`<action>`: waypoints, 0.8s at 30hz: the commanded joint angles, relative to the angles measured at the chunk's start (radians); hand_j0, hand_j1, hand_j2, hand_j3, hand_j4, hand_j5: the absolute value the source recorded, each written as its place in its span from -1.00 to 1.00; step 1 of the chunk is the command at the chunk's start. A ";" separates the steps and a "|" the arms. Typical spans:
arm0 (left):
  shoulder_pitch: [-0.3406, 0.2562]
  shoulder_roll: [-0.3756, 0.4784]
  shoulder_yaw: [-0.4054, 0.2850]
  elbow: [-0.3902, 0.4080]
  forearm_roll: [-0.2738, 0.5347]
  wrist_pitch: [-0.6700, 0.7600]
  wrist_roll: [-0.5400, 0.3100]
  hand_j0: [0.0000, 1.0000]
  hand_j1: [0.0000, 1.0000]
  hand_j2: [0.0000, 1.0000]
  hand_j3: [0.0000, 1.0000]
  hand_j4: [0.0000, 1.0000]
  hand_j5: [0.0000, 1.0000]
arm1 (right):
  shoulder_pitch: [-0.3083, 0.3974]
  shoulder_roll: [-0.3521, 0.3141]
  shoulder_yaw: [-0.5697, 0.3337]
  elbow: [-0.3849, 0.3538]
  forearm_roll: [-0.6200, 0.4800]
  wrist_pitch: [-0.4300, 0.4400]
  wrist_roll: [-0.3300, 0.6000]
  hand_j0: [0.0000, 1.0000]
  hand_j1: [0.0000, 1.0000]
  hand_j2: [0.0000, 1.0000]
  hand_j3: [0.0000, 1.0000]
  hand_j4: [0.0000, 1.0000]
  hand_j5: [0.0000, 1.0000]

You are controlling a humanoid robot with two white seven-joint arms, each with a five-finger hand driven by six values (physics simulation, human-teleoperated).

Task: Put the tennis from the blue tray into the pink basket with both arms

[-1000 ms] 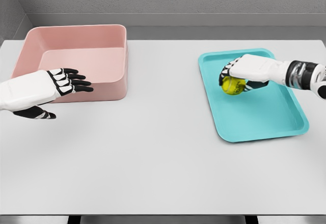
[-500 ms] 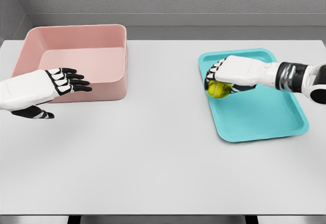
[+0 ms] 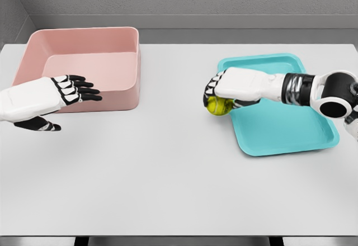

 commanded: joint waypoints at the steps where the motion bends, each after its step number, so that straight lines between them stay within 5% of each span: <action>1: 0.002 -0.021 0.000 0.000 0.004 0.001 0.001 1.00 1.00 1.00 1.00 1.00 1.00 | 0.000 0.018 0.005 -0.001 -0.004 0.002 0.004 0.18 0.18 0.18 0.18 0.18 0.18; 9: 0.003 -0.027 -0.005 0.000 -0.003 0.001 -0.004 1.00 1.00 1.00 1.00 1.00 1.00 | 0.000 0.052 0.015 -0.001 -0.004 0.002 0.007 0.18 0.18 0.18 0.18 0.18 0.18; 13: 0.005 -0.026 -0.005 0.000 -0.002 0.001 -0.271 1.00 1.00 1.00 1.00 1.00 1.00 | -0.005 0.083 0.021 -0.001 -0.004 0.002 0.013 0.18 0.18 0.18 0.18 0.18 0.18; 20: -0.137 -0.026 -0.005 -0.002 0.033 0.001 -0.261 1.00 1.00 1.00 1.00 1.00 1.00 | -0.006 0.121 0.047 0.001 -0.004 0.003 0.012 0.18 0.18 0.18 0.18 0.18 0.18; 24: -0.138 -0.026 -0.005 -0.002 0.127 0.001 -0.261 1.00 1.00 1.00 1.00 1.00 1.00 | -0.006 0.137 0.063 0.003 -0.004 0.006 0.010 0.18 0.18 0.18 0.18 0.18 0.18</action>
